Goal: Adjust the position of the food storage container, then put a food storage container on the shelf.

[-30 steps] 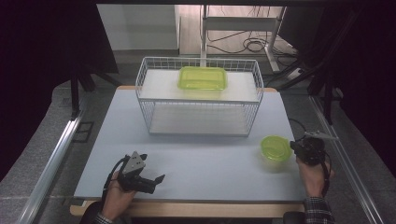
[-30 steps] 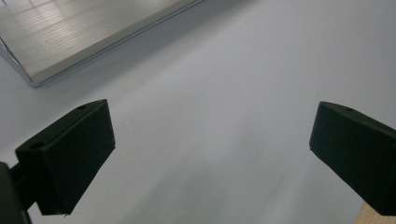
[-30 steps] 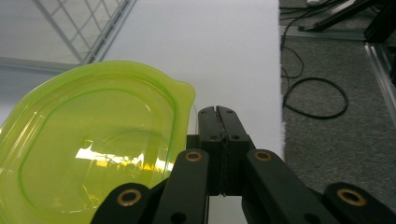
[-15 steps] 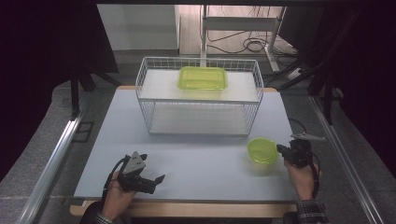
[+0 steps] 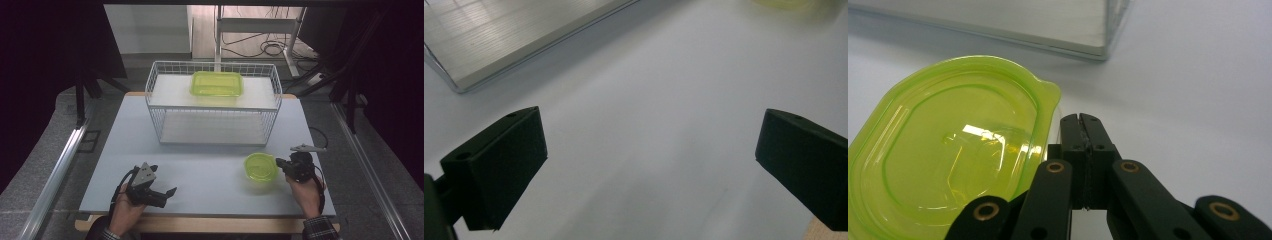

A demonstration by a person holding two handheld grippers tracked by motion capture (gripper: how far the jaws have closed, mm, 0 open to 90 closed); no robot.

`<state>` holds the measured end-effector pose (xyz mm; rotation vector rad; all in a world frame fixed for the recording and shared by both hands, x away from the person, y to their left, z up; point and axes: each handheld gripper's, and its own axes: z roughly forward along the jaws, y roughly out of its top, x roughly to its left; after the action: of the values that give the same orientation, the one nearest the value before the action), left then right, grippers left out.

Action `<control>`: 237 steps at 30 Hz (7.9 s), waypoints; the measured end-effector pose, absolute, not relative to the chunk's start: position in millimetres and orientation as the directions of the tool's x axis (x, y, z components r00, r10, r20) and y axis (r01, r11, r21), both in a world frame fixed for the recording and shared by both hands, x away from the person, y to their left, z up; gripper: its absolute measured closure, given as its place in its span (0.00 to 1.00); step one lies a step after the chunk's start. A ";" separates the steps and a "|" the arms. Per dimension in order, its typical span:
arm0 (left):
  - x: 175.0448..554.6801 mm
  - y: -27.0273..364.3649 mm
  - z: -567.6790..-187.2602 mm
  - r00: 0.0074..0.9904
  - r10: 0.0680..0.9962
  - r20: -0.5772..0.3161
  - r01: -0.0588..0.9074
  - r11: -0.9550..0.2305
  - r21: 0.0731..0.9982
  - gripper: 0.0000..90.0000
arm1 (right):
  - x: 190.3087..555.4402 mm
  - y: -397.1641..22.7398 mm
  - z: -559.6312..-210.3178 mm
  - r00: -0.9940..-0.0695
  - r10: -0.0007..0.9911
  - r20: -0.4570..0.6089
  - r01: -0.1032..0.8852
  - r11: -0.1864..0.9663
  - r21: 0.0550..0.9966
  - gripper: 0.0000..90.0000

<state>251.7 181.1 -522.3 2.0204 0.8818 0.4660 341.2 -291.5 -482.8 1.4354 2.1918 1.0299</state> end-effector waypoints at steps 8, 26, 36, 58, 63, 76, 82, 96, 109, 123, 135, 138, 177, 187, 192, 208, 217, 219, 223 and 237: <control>251.7 180.8 -522.4 0.681 0.732 0.001 0.412 -0.383 0.827 0.00 | 339.8 -296.5 -485.5 -0.431 0.898 0.089 0.662 0.248 0.708 0.99; 252.2 177.6 -524.3 0.689 0.724 0.012 0.414 -0.407 0.814 0.00 | 335.9 -263.2 -508.1 -0.548 0.819 0.169 0.689 0.327 0.647 0.99; 252.3 178.0 -524.4 0.689 0.725 0.014 0.413 -0.408 0.814 0.00 | 339.6 -221.7 -509.5 -0.616 0.765 0.186 0.649 0.360 0.670 0.99; 252.0 177.3 -524.5 0.691 0.723 0.010 0.416 -0.409 0.812 0.00 | 336.6 -196.3 -506.8 -0.678 0.718 0.154 0.598 0.417 0.685 0.92; 252.2 177.6 -524.3 0.691 0.723 0.003 0.423 -0.407 0.809 0.00 | 332.4 -208.2 -497.4 -0.670 0.732 0.119 0.571 0.406 0.713 0.83; 252.1 177.1 -524.4 0.692 0.722 0.001 0.426 -0.409 0.807 0.00 | 332.1 -225.9 -494.7 -0.685 0.724 0.082 0.520 0.408 0.750 0.30; 252.1 176.9 -524.4 0.691 0.723 0.003 0.425 -0.409 0.807 0.00 | 334.5 -225.7 -497.7 -0.689 0.720 0.088 0.515 0.400 0.758 0.17; 252.1 176.7 -524.6 0.692 0.722 0.007 0.424 -0.414 0.805 0.00 | 335.1 -219.0 -491.5 -0.681 0.726 0.099 0.516 0.379 0.768 0.04; 252.2 176.2 -524.7 0.694 0.720 0.016 0.419 -0.422 0.804 0.00 | 338.2 -202.2 -483.0 -0.676 0.713 0.187 0.571 0.347 0.744 0.09; 252.2 175.9 -525.0 0.694 0.720 0.015 0.422 -0.424 0.802 0.00 | 358.5 -195.0 -490.0 -0.653 0.652 0.384 0.686 0.296 0.665 0.46; 252.1 175.3 -525.3 0.699 0.715 0.021 0.420 -0.435 0.797 0.00 | 371.7 -196.3 -498.7 -0.591 0.573 0.569 0.786 0.248 0.567 0.78; 252.1 174.8 -525.5 0.700 0.714 0.025 0.419 -0.438 0.795 0.00 | 372.9 -196.4 -498.6 -0.580 0.553 0.598 0.799 0.246 0.549 0.85; 252.9 179.1 -523.6 0.687 0.726 -0.019 0.439 -0.394 0.808 0.00 | 383.9 -211.6 -443.1 -0.524 0.475 0.707 0.823 0.071 0.563 0.90; 252.9 179.7 -523.4 0.687 0.726 -0.025 0.439 -0.388 0.811 0.00 | 388.6 -207.7 -415.8 -0.536 0.454 0.712 0.813 0.051 0.580 0.90; 253.0 180.4 -523.1 0.688 0.726 -0.028 0.438 -0.383 0.813 0.00 | 391.1 -206.7 -400.6 -0.546 0.442 0.711 0.804 0.041 0.593 0.90; 253.6 181.6 -522.9 0.685 0.728 -0.031 0.436 -0.375 0.818 0.00 | 404.8 -212.2 -348.9 -0.570 0.437 0.696 0.769 -0.015 0.639 0.90; 253.7 181.9 -523.0 0.684 0.729 -0.032 0.437 -0.373 0.818 0.00 | 415.4 -208.5 -323.6 -0.581 0.442 0.684 0.750 -0.036 0.661 0.91; 253.7 181.9 -523.0 0.684 0.729 -0.032 0.436 -0.373 0.819 0.00 | 418.0 -206.8 -318.0 -0.585 0.443 0.680 0.744 -0.042 0.667 0.91; 253.7 181.8 -523.1 0.683 0.729 -0.035 0.437 -0.370 0.820 0.00 | 424.0 -202.4 -306.6 -0.589 0.448 0.672 0.733 -0.054 0.678 0.90; 253.4 182.5 -522.7 0.684 0.728 -0.035 0.437 -0.371 0.819 0.00 | 450.6 -184.2 -281.7 -0.582 0.498 0.644 0.703 -0.091 0.705 0.91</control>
<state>253.4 182.5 -522.7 2.0225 0.8971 0.4223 450.6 -184.2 -281.7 1.4949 2.2261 1.9523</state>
